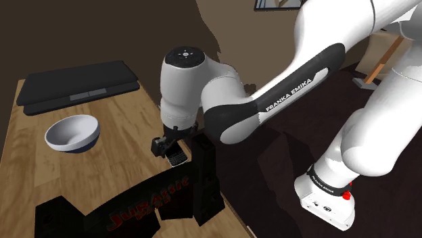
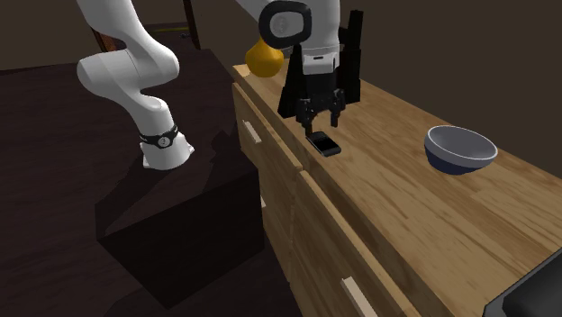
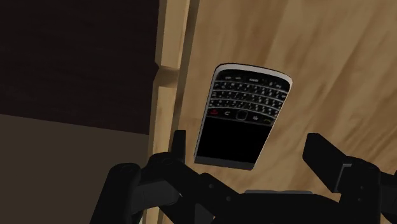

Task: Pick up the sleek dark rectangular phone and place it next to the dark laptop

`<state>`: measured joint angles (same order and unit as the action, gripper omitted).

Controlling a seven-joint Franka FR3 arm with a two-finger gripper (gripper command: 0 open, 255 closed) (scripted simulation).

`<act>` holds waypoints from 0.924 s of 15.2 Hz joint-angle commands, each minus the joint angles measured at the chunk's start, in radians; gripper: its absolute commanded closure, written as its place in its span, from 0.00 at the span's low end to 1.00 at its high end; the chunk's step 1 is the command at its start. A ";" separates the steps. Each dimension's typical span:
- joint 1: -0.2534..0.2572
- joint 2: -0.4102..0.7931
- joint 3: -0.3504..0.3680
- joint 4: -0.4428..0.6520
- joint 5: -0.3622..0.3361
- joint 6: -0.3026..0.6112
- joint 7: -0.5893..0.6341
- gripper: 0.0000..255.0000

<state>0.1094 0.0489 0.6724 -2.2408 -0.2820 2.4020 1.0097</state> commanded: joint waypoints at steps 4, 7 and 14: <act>0.005 0.073 -0.017 -0.003 -0.086 0.053 0.058 0.00; 0.008 0.094 -0.024 -0.003 -0.111 0.067 0.075 0.00; 0.009 0.094 -0.024 -0.003 -0.111 0.067 0.075 1.00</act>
<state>0.1186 0.1419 0.6497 -2.2422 -0.3930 2.4706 1.0846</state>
